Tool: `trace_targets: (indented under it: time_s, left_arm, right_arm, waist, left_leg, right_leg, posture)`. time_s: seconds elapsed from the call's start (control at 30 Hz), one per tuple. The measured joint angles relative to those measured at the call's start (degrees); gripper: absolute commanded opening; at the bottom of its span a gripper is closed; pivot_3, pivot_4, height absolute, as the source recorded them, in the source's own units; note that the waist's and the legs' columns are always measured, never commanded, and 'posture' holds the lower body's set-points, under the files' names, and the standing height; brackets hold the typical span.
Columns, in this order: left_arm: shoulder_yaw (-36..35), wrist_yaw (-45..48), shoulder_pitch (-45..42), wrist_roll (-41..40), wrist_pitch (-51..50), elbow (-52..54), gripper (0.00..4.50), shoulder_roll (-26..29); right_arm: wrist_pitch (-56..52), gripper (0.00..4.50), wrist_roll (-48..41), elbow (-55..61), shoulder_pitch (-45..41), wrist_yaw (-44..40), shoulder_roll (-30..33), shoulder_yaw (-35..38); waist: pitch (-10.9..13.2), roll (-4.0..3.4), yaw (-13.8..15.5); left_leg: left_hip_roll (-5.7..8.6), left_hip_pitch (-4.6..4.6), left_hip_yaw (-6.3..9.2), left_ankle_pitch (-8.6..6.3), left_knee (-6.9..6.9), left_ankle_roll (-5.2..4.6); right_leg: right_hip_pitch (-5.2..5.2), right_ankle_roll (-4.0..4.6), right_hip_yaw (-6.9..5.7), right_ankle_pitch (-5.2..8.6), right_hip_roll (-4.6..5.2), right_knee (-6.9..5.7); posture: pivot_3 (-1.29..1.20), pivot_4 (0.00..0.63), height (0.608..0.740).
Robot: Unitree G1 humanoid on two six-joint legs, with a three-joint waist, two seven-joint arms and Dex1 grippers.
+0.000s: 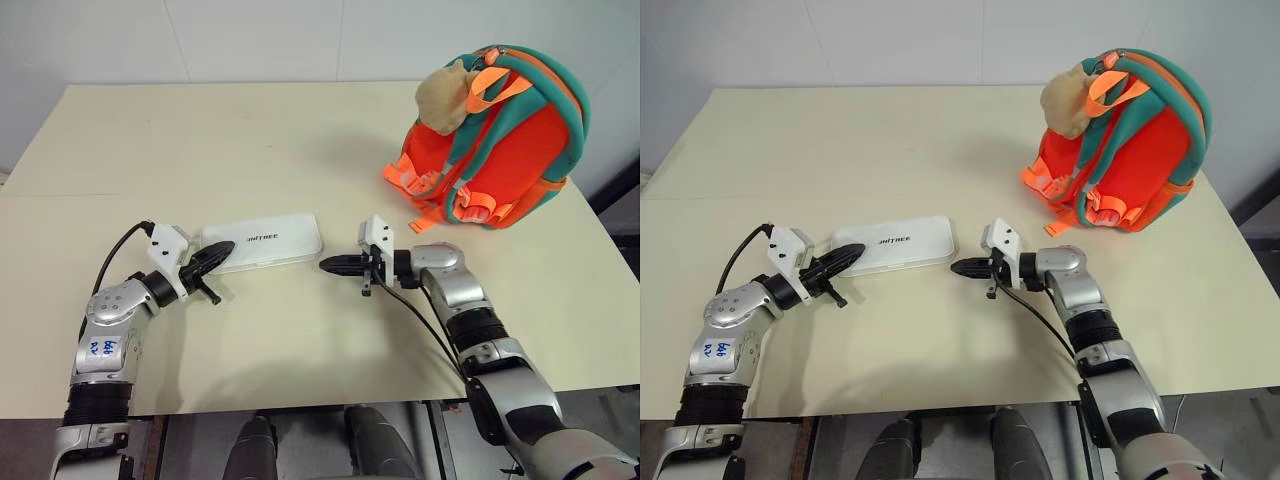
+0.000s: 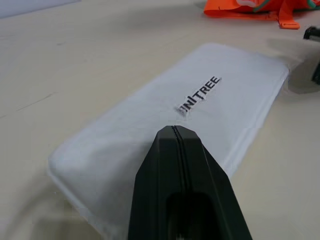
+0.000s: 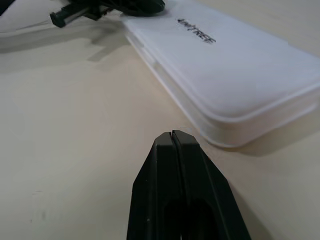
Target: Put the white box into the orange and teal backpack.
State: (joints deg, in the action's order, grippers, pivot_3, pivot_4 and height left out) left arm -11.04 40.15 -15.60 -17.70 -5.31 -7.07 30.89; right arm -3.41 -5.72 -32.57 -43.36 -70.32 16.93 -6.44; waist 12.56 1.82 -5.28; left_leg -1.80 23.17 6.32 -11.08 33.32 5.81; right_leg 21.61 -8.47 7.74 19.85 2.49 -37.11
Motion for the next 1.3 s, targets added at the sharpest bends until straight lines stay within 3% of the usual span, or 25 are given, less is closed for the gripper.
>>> trace_targets:
  time_s: [0.3, 0.77, 1.0, 1.3]
  left_arm:
    - [-8.42, -12.31, 5.45, 0.66, 1.77, 4.77, 0.00, -2.19]
    - [-2.53, -17.89, 0.44, 4.98, -4.25, -1.00, 0.00, -4.12]
    - [-1.82, -17.47, 0.04, 4.81, -5.97, -1.19, 0.00, -4.16]
    - [-1.96, -14.39, 0.14, 4.38, -6.74, -1.17, 0.00, -3.87]
  right_arm:
    - [0.76, 0.04, 1.19, -5.92, -5.62, 6.92, 3.07, 0.60]
    - [9.75, 0.04, 4.83, -28.99, -15.63, 19.42, -3.23, 0.67]
    - [9.58, 0.04, 4.25, -26.36, -13.53, 15.22, -4.84, 0.69]
    - [1.03, 0.04, 2.53, -9.07, -4.13, 10.13, -3.51, 0.27]
  waist:
    - [0.00, 0.01, 0.53]
    - [0.00, 0.01, 0.30]
    - [0.00, 0.01, 0.43]
    - [-0.01, 0.01, 0.57]
  left_leg:
    - [0.00, 0.03, 0.01, 0.00, -0.05, 0.00]
    - [0.02, 0.04, 0.01, 0.00, -0.15, 0.00]
    - [0.02, 0.05, 0.01, 0.00, -0.16, 0.00]
    - [0.02, 0.04, 0.02, 0.00, -0.13, 0.01]
  right_leg:
    - [0.00, 0.00, 0.00, 0.00, 0.01, 0.12]
    - [0.03, 0.00, -0.01, 0.00, 0.02, 0.17]
    - [0.03, 0.00, -0.01, 0.00, 0.02, 0.16]
    - [0.02, -0.01, -0.03, 0.00, 0.02, 0.13]
  posture:
    - [0.00, 0.150, 0.740]
    - [0.00, 0.150, 0.740]
    - [0.00, 0.150, 0.740]
    - [0.00, 0.150, 0.740]
